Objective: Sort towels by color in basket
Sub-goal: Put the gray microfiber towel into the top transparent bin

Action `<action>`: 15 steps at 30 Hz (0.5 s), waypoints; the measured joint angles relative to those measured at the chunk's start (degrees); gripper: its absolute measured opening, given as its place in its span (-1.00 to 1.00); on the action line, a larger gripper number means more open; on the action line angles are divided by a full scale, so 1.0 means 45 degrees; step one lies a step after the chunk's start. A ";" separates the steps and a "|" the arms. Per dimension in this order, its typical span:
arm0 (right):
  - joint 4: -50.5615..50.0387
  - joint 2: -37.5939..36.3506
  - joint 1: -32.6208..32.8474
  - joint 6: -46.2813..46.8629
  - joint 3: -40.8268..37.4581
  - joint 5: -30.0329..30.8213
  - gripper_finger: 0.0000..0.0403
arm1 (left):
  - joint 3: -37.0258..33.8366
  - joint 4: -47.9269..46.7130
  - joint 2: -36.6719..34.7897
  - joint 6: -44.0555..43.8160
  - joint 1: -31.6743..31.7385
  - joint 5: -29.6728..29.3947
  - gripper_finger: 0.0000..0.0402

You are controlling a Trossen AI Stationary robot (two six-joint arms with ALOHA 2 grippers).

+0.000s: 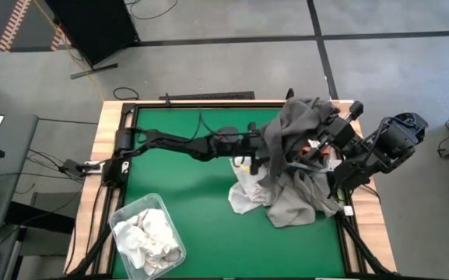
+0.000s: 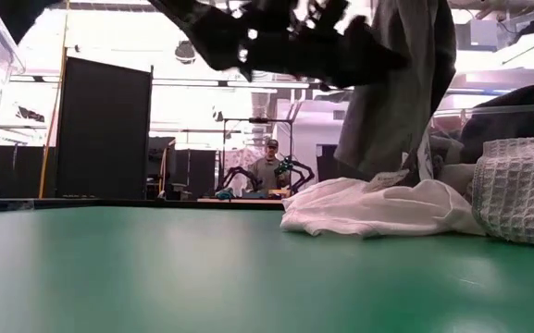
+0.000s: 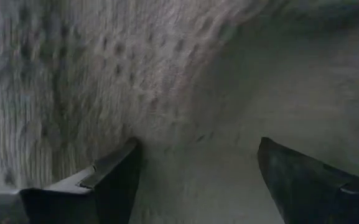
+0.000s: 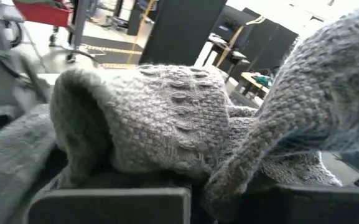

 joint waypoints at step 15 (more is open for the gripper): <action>-0.0144 0.0009 0.0292 0.0215 0.0000 -0.2986 -0.76 | 0.7718 -0.3172 0.4284 -0.0066 0.0087 0.2218 0.53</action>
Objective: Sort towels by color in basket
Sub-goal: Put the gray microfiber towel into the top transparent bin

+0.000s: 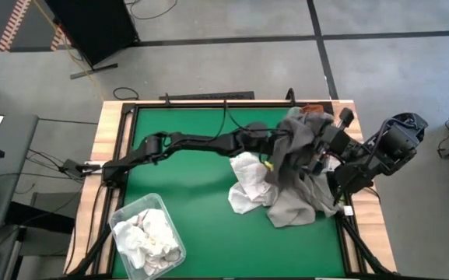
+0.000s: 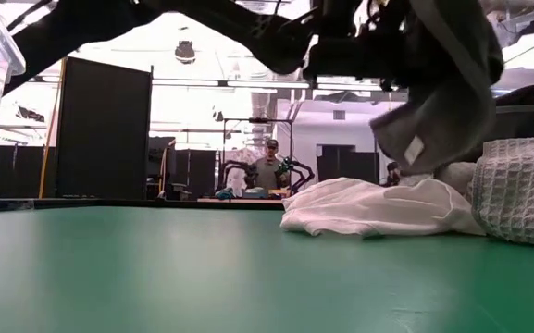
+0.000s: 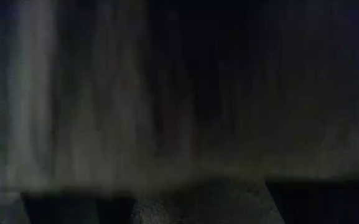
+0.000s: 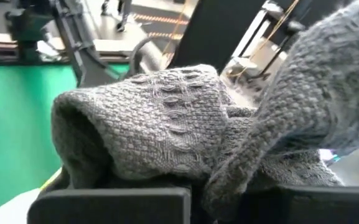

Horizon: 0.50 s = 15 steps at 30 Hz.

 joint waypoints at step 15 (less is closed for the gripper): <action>-0.0019 -0.0026 -0.2983 0.1620 -0.2126 -0.4496 -0.71 | 0.1457 -0.2202 0.0047 0.1657 0.0116 0.0011 0.53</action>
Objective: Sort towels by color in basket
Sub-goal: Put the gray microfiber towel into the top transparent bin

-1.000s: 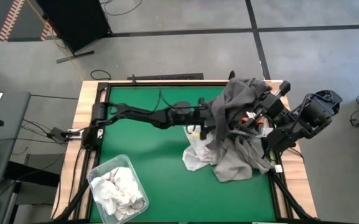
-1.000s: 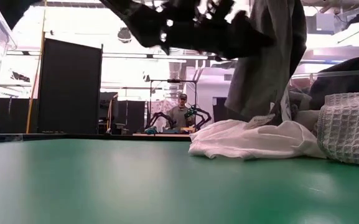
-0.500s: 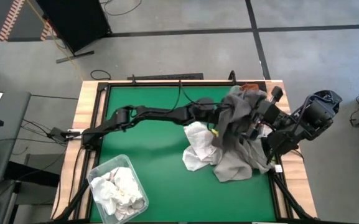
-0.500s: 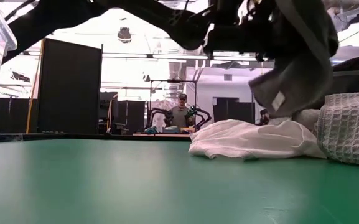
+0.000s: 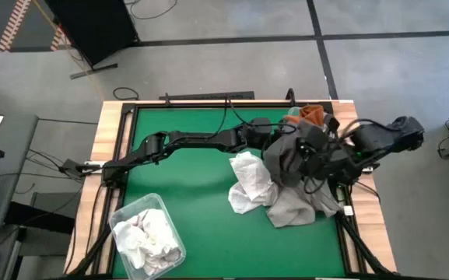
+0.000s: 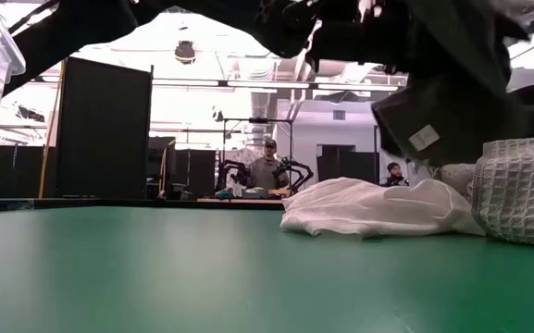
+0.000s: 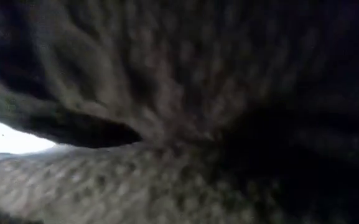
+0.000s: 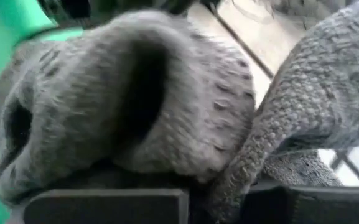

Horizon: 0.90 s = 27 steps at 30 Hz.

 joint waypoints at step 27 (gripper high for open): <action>0.0030 0.0005 -0.2434 0.5898 -0.7659 -0.2888 -0.70 | -0.0004 -0.3546 -0.0012 0.0021 0.0720 -0.1066 0.53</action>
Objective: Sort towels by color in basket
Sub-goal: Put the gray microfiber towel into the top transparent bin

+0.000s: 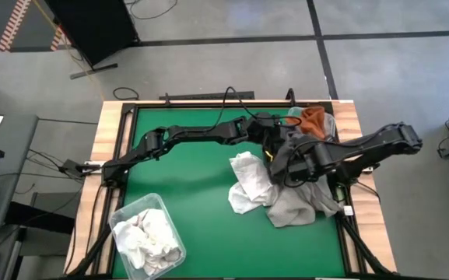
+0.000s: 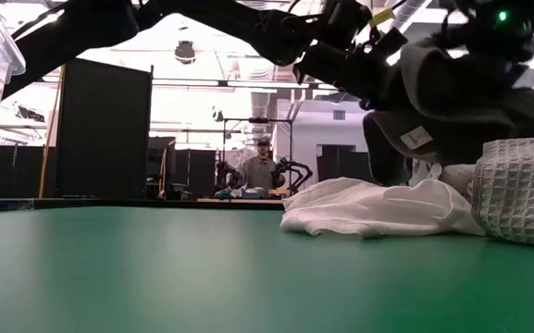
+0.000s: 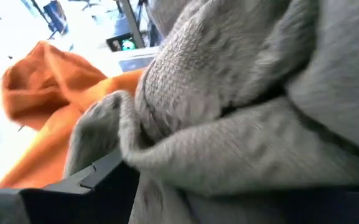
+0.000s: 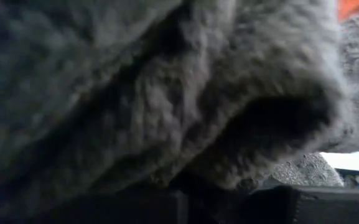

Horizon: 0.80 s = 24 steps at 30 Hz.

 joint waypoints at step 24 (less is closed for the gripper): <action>0.2906 -0.0688 -0.3049 -0.2970 -0.2162 -0.1715 -0.70 | -0.0010 -0.5161 -0.1734 0.1755 0.0029 -0.1691 0.53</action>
